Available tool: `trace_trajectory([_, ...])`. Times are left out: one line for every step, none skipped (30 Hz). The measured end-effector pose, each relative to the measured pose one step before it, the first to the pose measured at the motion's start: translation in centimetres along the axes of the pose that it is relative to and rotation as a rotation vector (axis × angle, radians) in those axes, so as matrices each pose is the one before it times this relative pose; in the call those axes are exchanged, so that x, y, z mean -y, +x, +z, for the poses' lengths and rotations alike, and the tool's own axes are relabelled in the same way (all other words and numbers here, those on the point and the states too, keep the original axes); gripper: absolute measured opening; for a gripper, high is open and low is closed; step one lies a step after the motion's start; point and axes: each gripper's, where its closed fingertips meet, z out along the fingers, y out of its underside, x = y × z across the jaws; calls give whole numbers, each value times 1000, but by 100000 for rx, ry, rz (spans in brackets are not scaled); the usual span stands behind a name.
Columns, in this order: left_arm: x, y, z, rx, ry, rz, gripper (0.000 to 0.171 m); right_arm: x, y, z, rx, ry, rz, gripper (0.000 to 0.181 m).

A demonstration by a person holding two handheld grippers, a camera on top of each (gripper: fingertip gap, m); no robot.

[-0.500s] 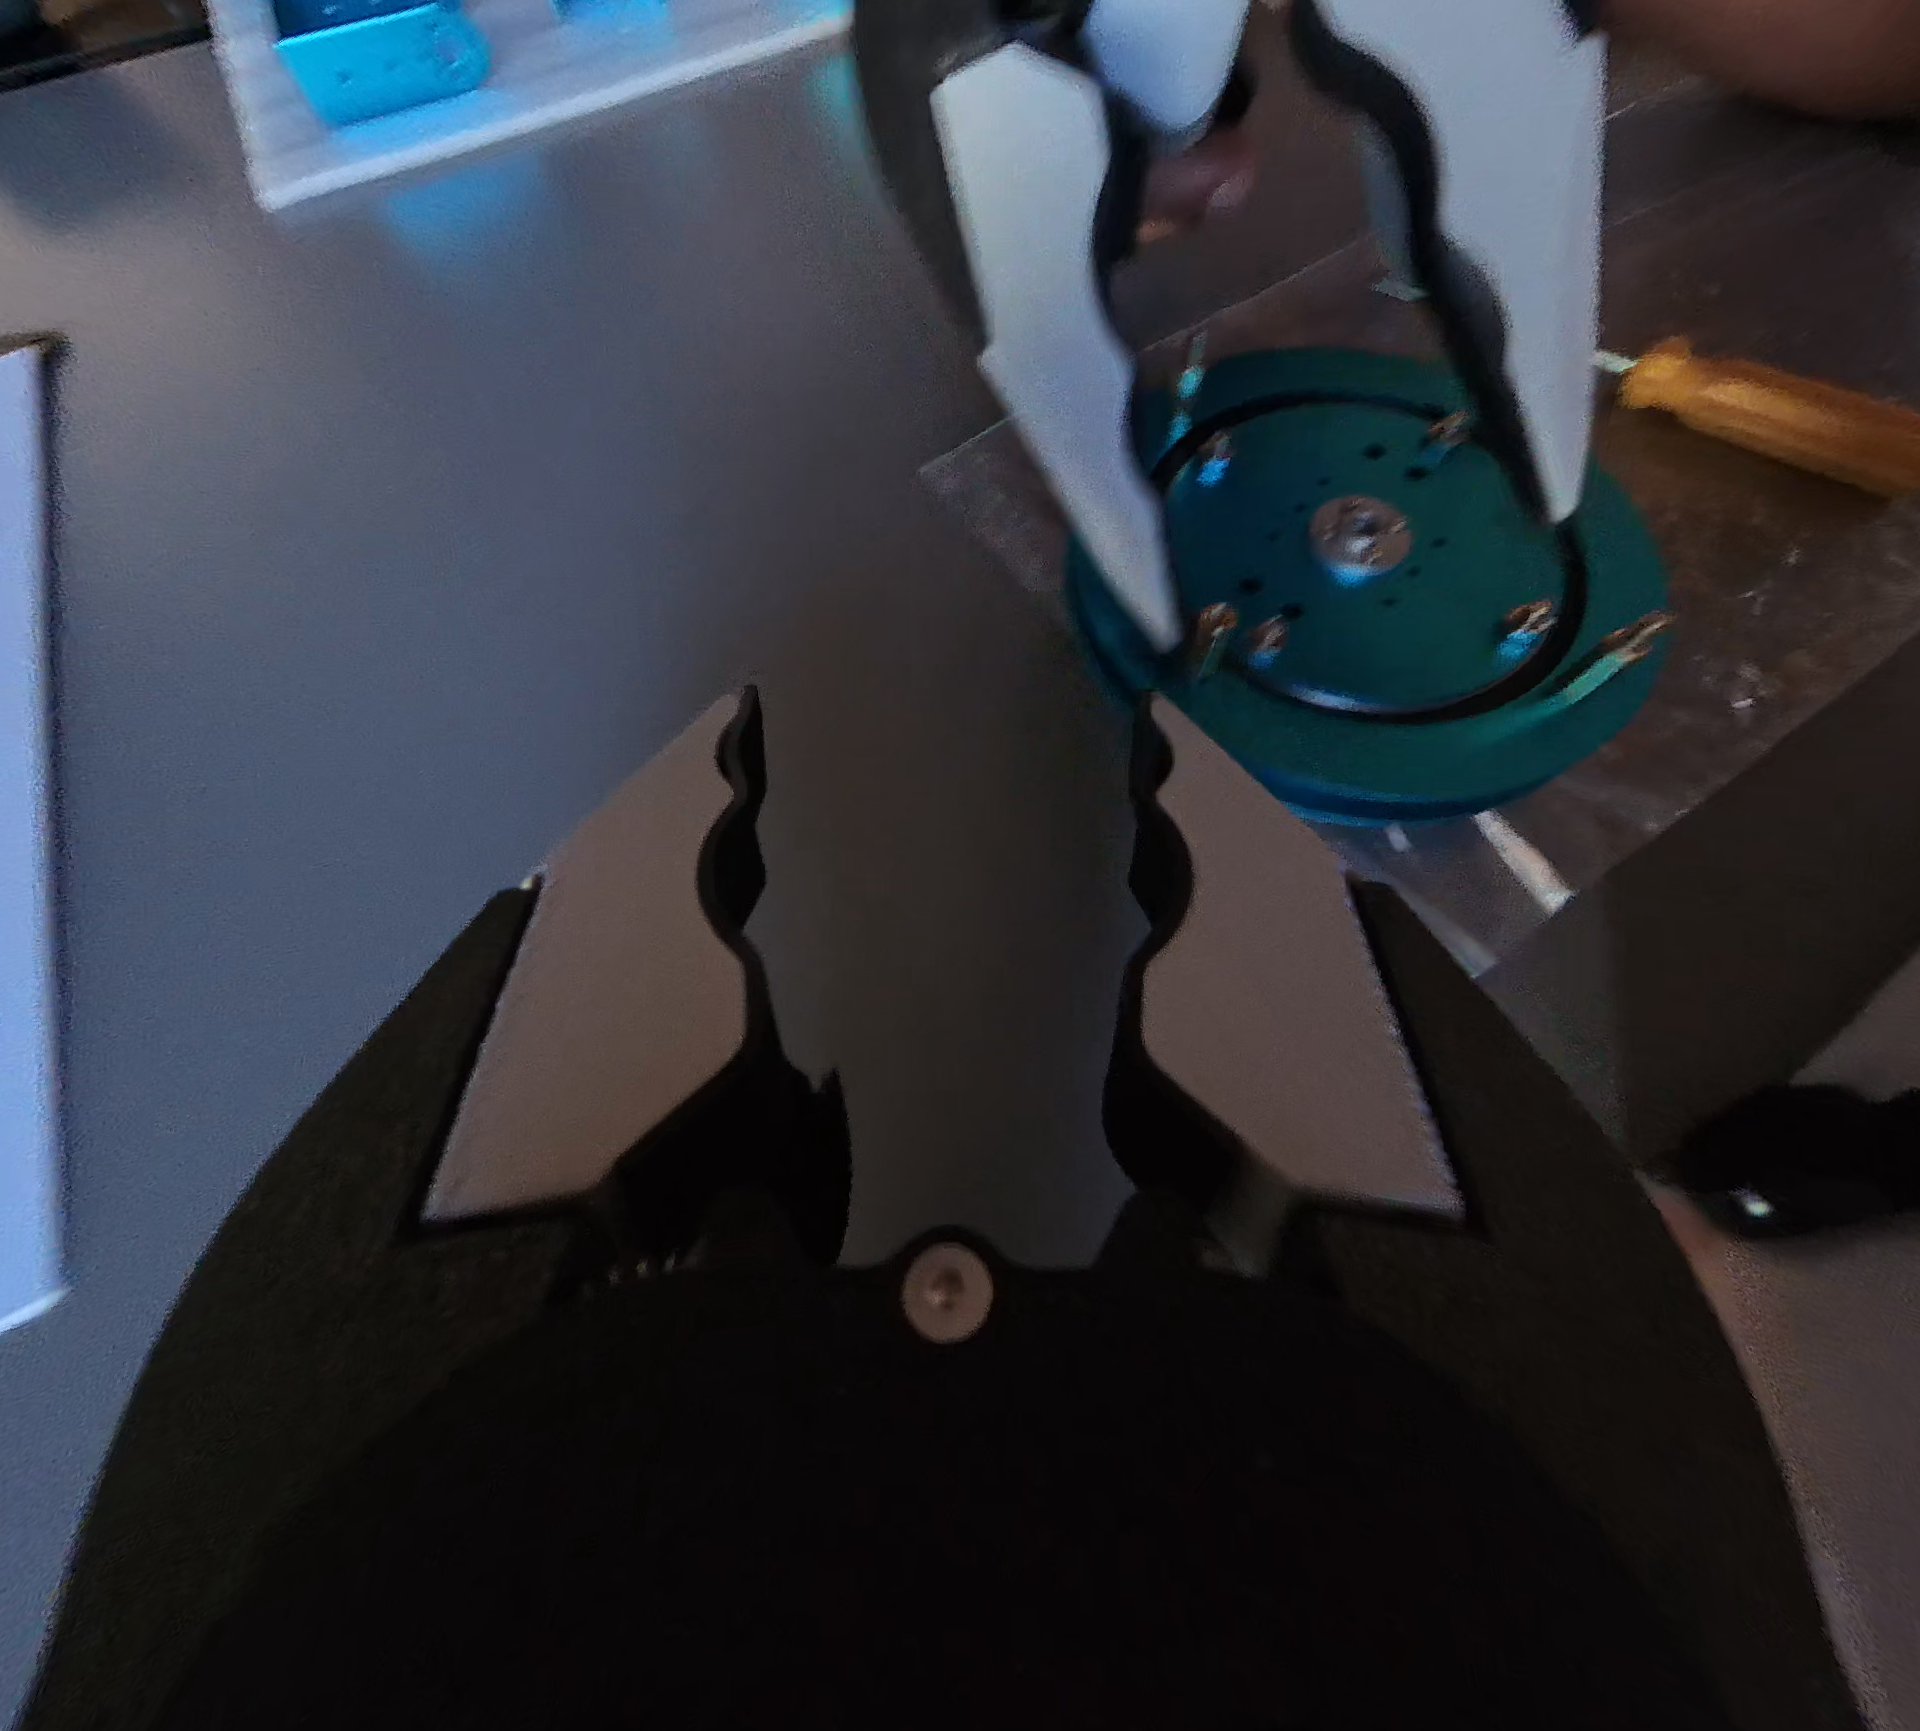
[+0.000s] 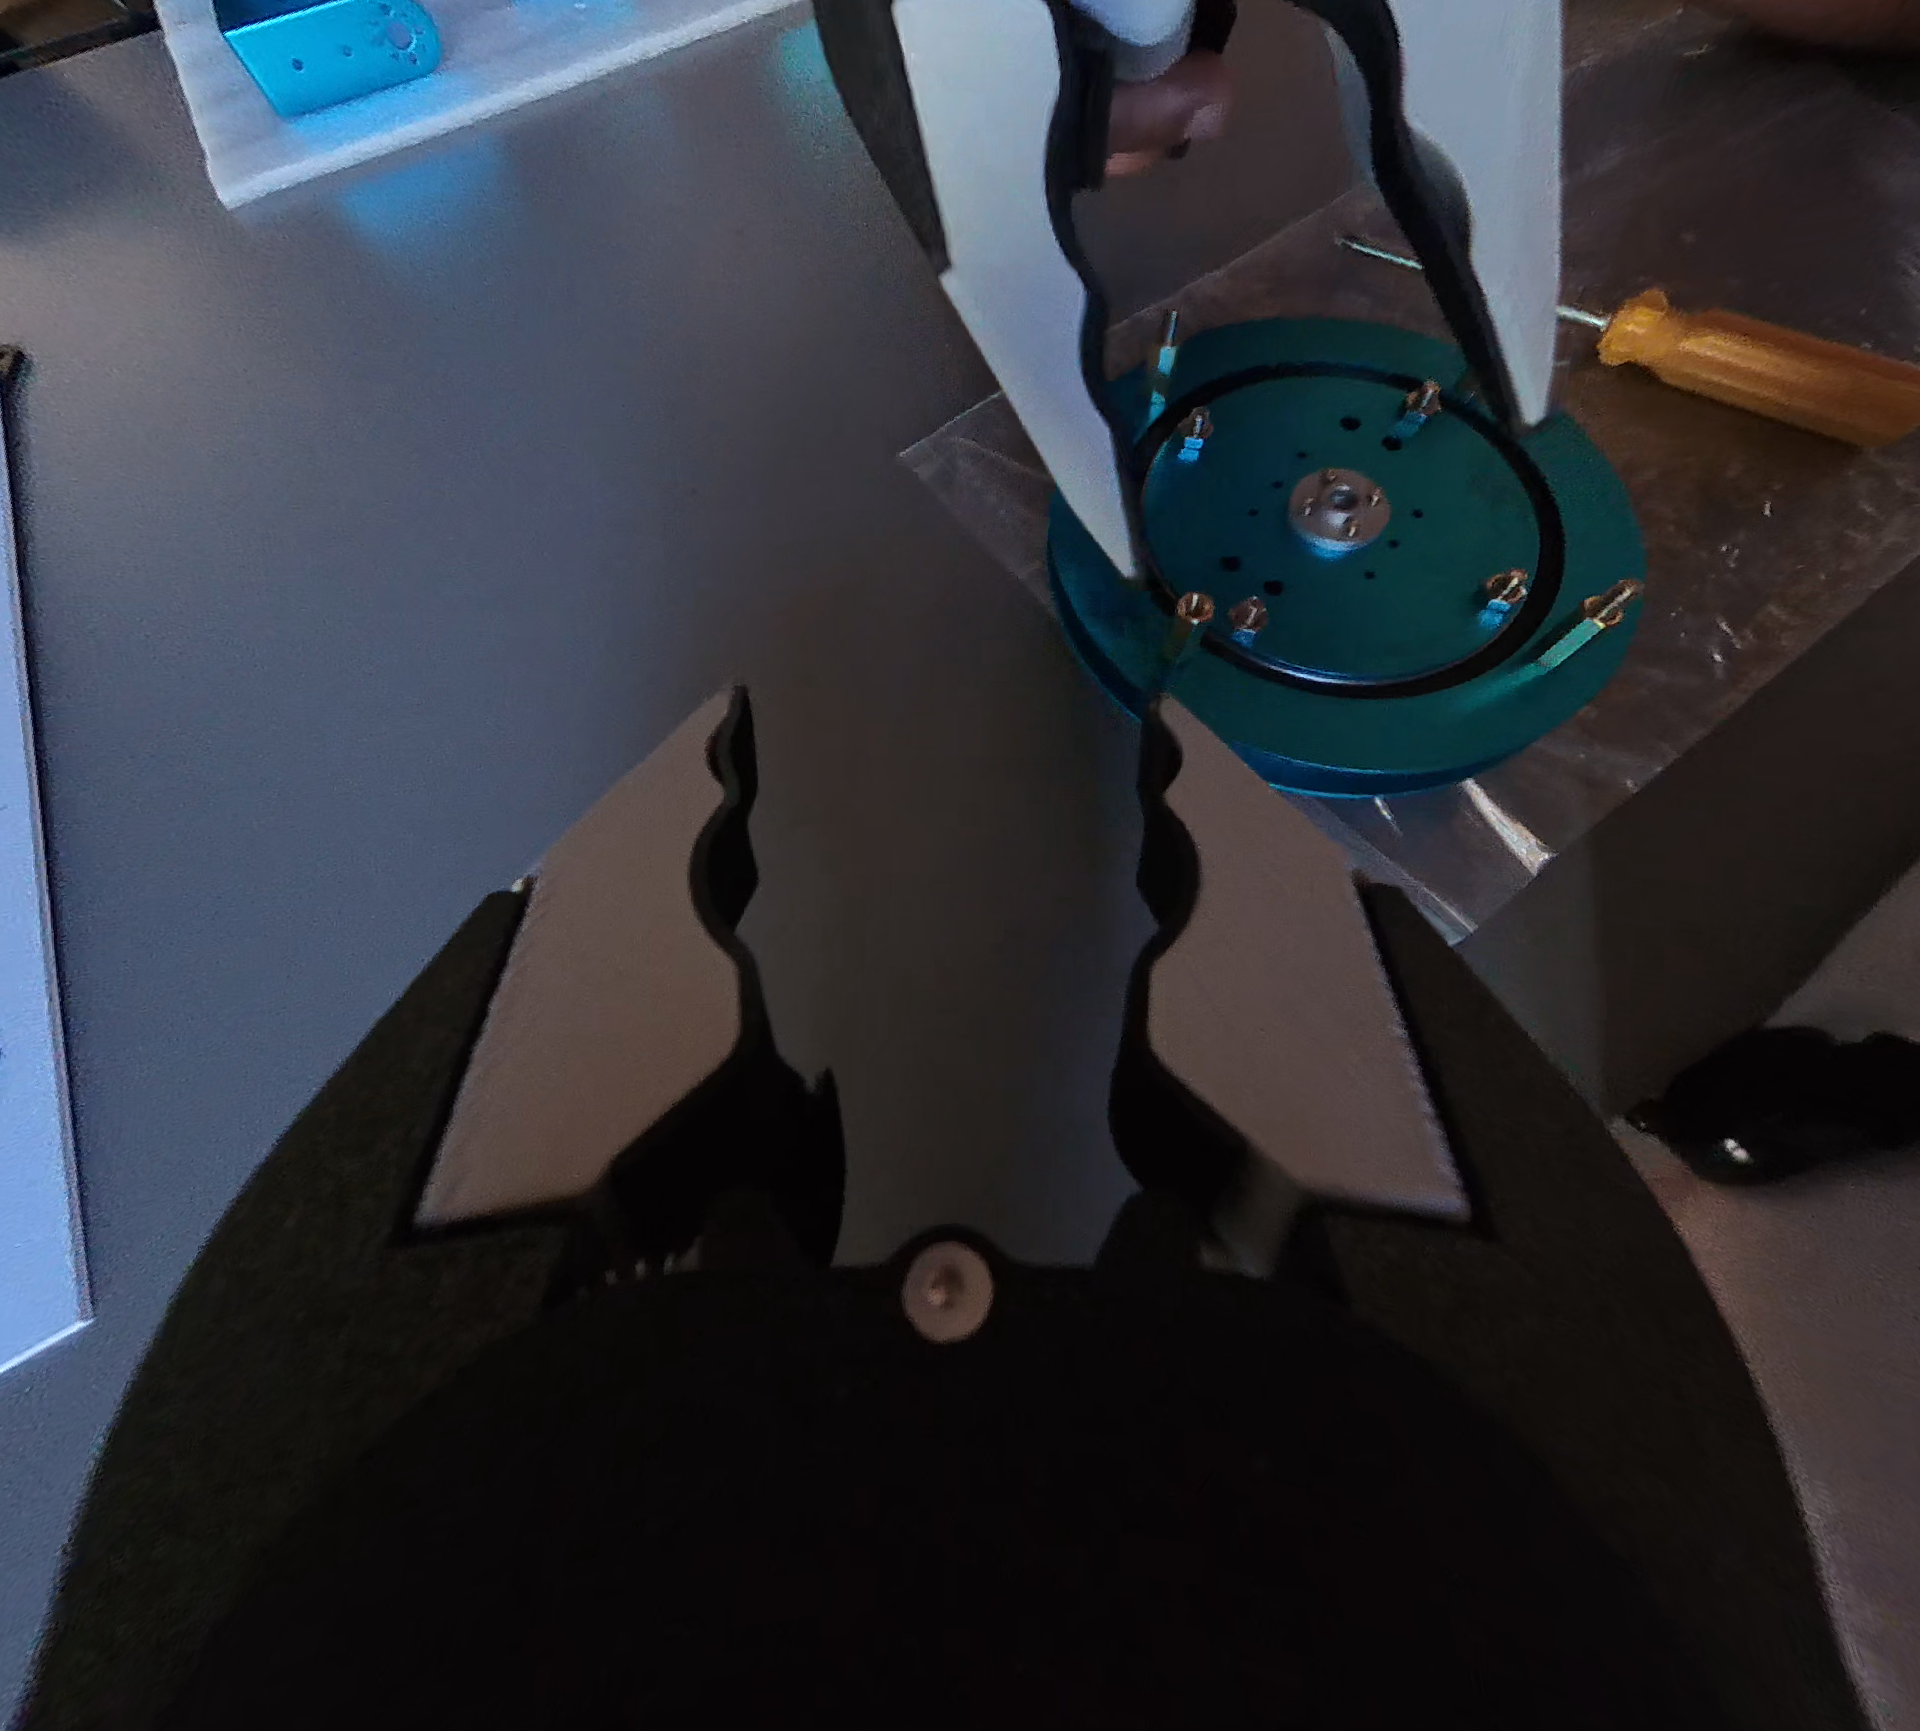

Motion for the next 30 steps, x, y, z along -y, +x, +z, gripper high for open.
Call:
trace_trajectory([129,232,-24,-945,-102,943,74,346,81,-148,-343,1913,-899,61])
trace_trajectory([466,453,105,-1846,1118,693,74,247,-78,154,1109,206,-430,61])
trace_trajectory([685,599,174,-2560,2060,379,75,129,-76,402,1242,-1119,-613,62])
trace_trajectory([583,489,268,-2037,1409,409,75,99,-21,525,867,-1434,-948,63])
trace_trajectory([262,87,332,32,6,1118,75,139,-167,486,1493,-802,-705,63])
trace_trajectory([-107,-232,310,1500,-1161,1610,75,123,-158,304,1250,-34,-199,64])
trace_trajectory([-380,-242,223,810,-1679,1016,76,-82,-57,54,271,-129,580,64])
trace_trajectory([-410,-174,18,-212,-1086,-471,78,-150,-9,-216,-408,274,1115,65])
trace_trajectory([-359,-272,-211,101,-649,-1337,79,-283,69,-407,-1148,75,1064,64])
trace_trajectory([-355,-399,-362,1075,-373,-900,78,-395,-22,-474,-704,-263,723,60])
trace_trajectory([-295,-405,-413,1401,-43,-826,77,-213,-26,-458,-753,741,651,59])
trace_trajectory([-248,-260,-352,914,-427,-513,75,127,162,-398,-1605,2148,38,60])
trace_trajectory([-65,-10,-221,95,-49,227,75,223,122,-237,-1008,1524,-559,61])
trace_trajectory([253,269,-50,-884,856,184,75,169,50,14,-150,102,-703,61])
trace_trajectory([544,510,103,-1842,1898,124,75,204,68,266,182,-424,-813,63])
trace_trajectory([567,613,281,-2146,1600,482,76,239,66,443,577,-454,-996,64])
trace_trajectory([386,428,430,-974,488,1118,76,125,-95,536,1613,-1007,-670,65])
trace_trajectory([168,139,454,388,-310,1698,76,-4,-69,510,1405,-1440,-137,65])
trace_trajectory([-16,21,388,289,-655,1222,76,-145,-94,363,1171,-1533,418,64])
trace_trajectory([32,-141,149,-23,166,-509,76,-183,-119,127,674,-633,959,65])
trace_trajectory([-249,-505,-25,1709,-1159,-846,77,-119,-31,-173,-384,541,918,65])
trace_trajectory([-338,-371,-253,790,-860,-526,79,-273,73,-372,-1333,50,872,65])
trace_trajectory([-435,-489,-362,1768,-1137,-750,73,-379,71,-508,-1599,-228,300,62])
trace_trajectory([-535,-624,-387,2762,-1288,-58,71,-260,-92,-491,-820,372,-147,60])
trace_trajectory([-450,-225,-362,205,-799,-539,71,119,111,-441,-1910,2133,-527,61])
trace_trajectory([-89,109,-285,-1562,533,-1269,71,224,97,-289,-1318,1764,-781,61])
trace_trajectory([248,138,-91,-884,1260,-876,71,78,59,-57,-276,-139,-379,61])
trace_trajectory([396,300,141,-871,1028,421,72,10,102,181,29,-1125,-195,62])
trace_trajectory([482,512,302,-1483,864,1479,72,91,84,330,448,-747,-318,63])
trace_trajectory([561,424,417,-887,1078,1450,73,125,-73,434,1453,-416,-315,64])
